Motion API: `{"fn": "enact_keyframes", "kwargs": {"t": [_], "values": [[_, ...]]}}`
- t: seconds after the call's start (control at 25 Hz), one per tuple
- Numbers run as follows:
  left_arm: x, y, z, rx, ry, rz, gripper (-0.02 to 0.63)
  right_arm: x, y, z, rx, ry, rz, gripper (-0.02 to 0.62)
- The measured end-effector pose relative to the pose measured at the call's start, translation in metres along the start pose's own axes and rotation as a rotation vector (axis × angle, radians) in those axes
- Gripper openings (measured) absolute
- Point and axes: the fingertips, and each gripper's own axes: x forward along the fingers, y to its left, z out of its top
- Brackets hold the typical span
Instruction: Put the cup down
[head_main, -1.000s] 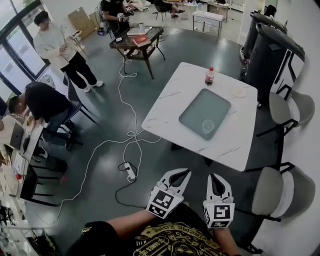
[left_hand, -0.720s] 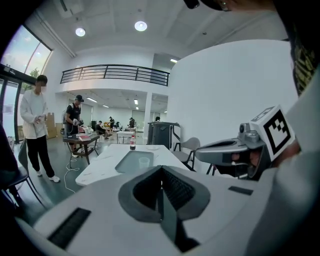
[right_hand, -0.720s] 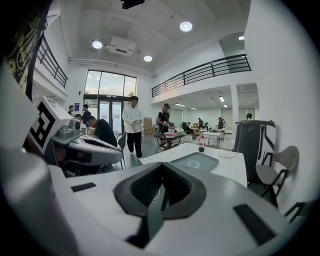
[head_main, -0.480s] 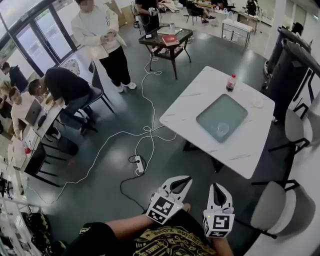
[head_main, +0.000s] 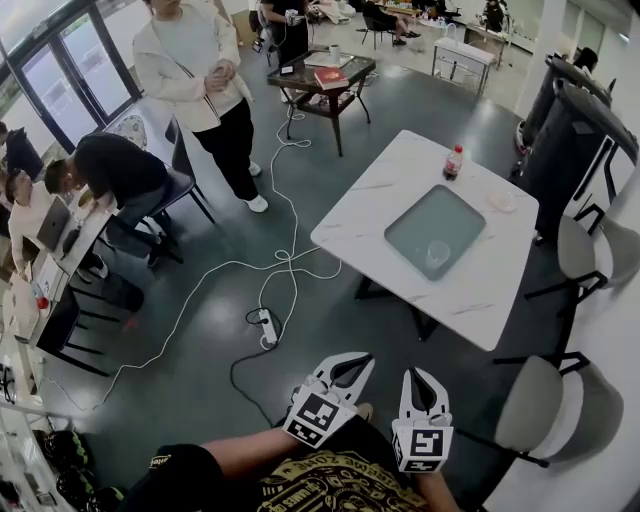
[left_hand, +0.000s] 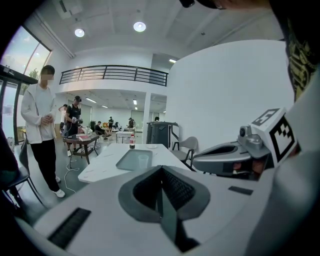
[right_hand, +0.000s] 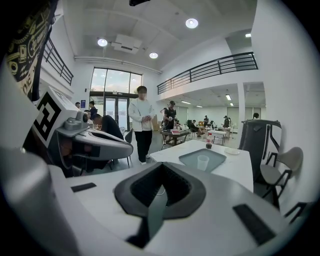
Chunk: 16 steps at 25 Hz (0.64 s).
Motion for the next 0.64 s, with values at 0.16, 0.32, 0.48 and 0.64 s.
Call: {"fn": "enact_keyframes", "kwargs": {"t": [0.16,0.32,0.48,0.64], "values": [[-0.004,0.007,0.003,0.005,-0.009,-0.008,0.008,0.002,0.004,0.003,0.003,-0.001,-0.016,0.003],[-0.008,0.010,0.004,0.006,-0.013,-0.024,0.008,0.002,0.008,0.004,0.008,-0.001,-0.034,0.003],[-0.010,0.016,0.005,0.012,-0.022,-0.032,0.008,0.009,0.010,0.006,0.013,-0.009,-0.047,0.003],[-0.006,0.030,0.013,0.037,-0.049,-0.020,0.008,0.028,0.008,0.018,0.001,-0.048,-0.045,0.003]]}}
